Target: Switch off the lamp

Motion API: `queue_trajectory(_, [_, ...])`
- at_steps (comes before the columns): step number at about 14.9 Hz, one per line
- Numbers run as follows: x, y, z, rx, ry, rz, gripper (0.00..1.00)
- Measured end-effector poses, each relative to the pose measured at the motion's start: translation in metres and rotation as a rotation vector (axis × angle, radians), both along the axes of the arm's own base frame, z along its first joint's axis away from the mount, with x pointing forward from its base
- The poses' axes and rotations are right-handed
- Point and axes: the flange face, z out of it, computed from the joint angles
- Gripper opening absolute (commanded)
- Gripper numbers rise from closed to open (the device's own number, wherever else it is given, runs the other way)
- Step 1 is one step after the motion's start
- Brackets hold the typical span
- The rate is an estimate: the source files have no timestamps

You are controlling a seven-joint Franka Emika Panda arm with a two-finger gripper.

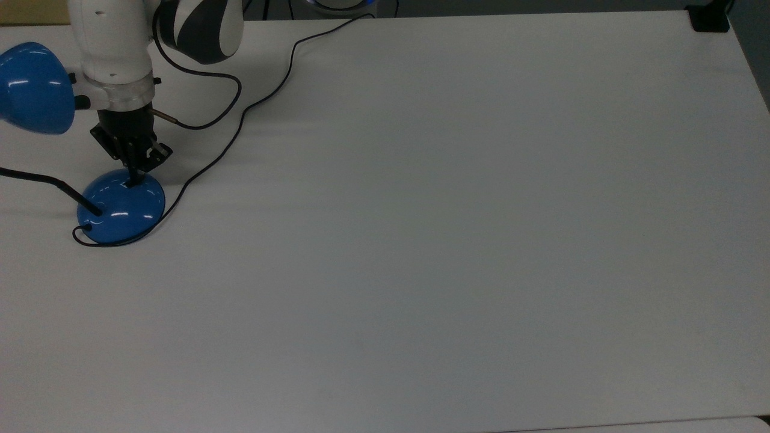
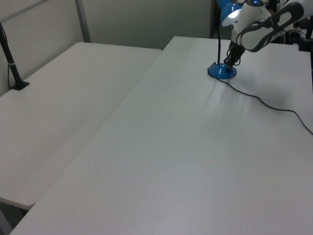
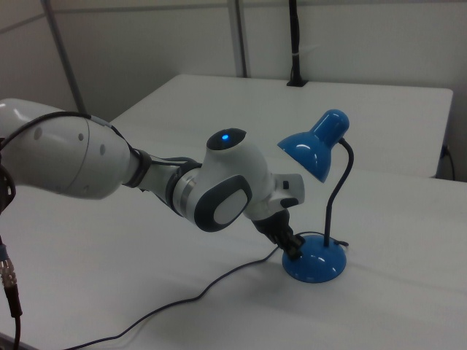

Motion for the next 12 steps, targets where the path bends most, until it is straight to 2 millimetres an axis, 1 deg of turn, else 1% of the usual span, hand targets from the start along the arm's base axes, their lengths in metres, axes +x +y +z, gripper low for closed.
queue_trajectory(5, [-0.004,0.002,-0.003,0.007,0.016,0.000,0.00])
queue_trajectory(6, [-0.009,0.005,-0.009,0.026,0.062,-0.003,0.00])
queue_trajectory(7, [-0.014,0.008,-0.014,0.045,0.111,-0.004,0.00])
queue_trajectory(8, [-0.017,0.014,-0.013,0.062,0.149,0.001,0.00])
queue_trajectory(9, [-0.017,0.023,-0.007,0.073,0.178,0.011,0.02])
queue_trajectory(10, [-0.017,0.039,0.006,0.086,0.208,0.031,0.30])
queue_trajectory(11, [-0.017,0.060,0.023,0.099,0.242,0.059,0.97])
queue_trajectory(12, [-0.019,0.082,0.044,0.115,0.288,0.088,1.00])
